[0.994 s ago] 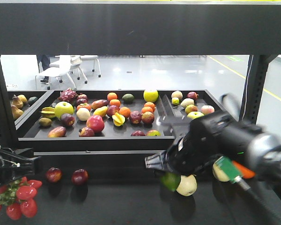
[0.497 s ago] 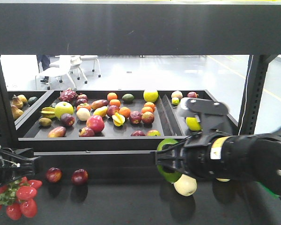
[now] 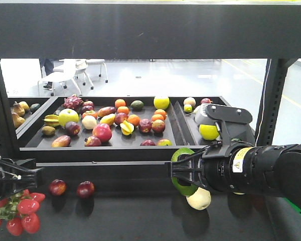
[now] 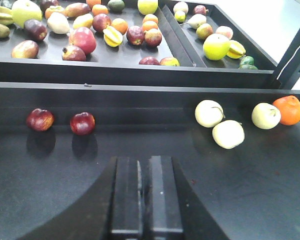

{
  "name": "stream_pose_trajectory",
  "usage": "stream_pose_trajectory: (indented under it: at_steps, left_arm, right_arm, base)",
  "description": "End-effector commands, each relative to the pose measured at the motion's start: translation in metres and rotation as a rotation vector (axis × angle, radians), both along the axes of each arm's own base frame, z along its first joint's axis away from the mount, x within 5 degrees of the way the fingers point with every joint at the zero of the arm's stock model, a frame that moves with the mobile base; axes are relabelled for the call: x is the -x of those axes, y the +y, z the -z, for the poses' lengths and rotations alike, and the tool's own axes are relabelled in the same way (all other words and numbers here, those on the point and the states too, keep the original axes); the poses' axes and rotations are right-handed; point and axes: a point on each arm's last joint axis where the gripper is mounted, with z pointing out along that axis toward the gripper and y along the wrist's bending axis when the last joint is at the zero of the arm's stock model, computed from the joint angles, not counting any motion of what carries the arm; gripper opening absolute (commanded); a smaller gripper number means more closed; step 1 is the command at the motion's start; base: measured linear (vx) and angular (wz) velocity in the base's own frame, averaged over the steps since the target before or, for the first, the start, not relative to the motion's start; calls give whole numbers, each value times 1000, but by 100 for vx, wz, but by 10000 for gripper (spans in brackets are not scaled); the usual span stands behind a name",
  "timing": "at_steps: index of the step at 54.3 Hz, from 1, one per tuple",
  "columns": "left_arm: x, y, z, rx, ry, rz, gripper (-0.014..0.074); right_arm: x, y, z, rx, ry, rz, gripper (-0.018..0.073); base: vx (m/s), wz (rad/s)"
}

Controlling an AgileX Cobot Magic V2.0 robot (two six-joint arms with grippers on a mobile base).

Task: Pick snacks and fruit into basket
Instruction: 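Close the right gripper on the lime and lift it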

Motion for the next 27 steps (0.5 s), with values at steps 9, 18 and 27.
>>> stream_pose_trajectory:
  at_steps: [9,18,27]
  left_arm:
    - [4,-2,-20,27,-107,38,-6]
    - [4,-2,-20,27,-107,38,-6]
    - [4,-2,-20,27,-107,38,-6]
  right_arm:
    - [5,-4,-29,-51,-137,-2,-10]
    - [5,-4,-29,-51,-137,-2,-10]
    - [5,-4,-29,-51,-137,-2,-10]
  base:
    - [0,0]
    - [0,0]
    - [0,0]
